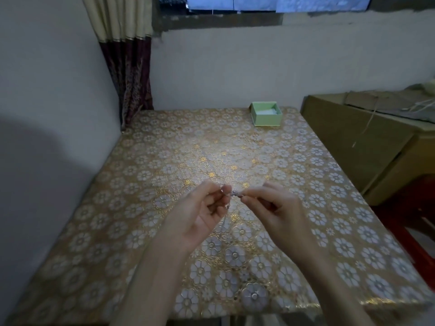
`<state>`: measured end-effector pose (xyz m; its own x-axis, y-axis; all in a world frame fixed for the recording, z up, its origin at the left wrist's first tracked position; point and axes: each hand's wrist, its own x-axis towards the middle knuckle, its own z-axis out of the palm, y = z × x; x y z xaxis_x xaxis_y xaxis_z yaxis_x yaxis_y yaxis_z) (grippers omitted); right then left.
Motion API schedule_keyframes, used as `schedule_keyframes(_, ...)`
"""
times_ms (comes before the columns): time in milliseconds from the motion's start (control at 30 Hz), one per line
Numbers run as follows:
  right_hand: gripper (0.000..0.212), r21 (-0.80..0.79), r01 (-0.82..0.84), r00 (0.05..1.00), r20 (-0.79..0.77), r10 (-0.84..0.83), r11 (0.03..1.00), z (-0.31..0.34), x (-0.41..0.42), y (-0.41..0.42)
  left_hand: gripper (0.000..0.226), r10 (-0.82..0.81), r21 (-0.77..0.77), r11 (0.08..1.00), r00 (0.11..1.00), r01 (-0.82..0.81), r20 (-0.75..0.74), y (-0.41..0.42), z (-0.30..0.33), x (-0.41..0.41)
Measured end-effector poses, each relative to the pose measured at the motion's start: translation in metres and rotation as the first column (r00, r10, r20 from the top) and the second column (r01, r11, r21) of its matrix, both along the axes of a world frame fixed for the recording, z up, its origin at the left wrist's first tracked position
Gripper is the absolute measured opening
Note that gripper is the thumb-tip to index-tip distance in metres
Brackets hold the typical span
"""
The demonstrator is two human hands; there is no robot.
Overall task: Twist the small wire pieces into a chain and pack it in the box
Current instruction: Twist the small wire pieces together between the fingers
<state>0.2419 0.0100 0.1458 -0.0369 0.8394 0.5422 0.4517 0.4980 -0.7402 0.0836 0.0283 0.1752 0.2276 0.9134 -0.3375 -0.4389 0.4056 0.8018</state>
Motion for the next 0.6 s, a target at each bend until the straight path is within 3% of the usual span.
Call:
schedule_keyframes(167, 0.023, 0.13, 0.003, 0.97, 0.242, -0.034, 0.992, 0.006, -0.002, -0.01, 0.002, 0.011, 0.103, 0.995, 0.993, 0.001, -0.117, -0.014, 0.006, -0.009)
schedule_keyframes(367, 0.027, 0.2, 0.021, 0.917, 0.387, -0.099, 0.98, 0.013, -0.005, -0.019, 0.005, -0.014, 0.119, 0.992, 0.989, 0.033, -0.15, -0.026, 0.016, -0.012)
schedule_keyframes(500, 0.015, 0.093, 0.053, 0.952, 0.295, -0.078, 0.994, 0.018, -0.008, -0.021, 0.007, -0.03, 0.147, 0.987, 0.971, 0.067, -0.236, -0.031, 0.018, -0.015)
schedule_keyframes(600, 0.009, -0.164, -0.061, 0.998, -0.037, 0.055, 0.985, 0.027, -0.012, -0.026, 0.01, -0.006, 0.135, 0.99, 0.97, 0.04, -0.245, -0.033, 0.017, -0.02)
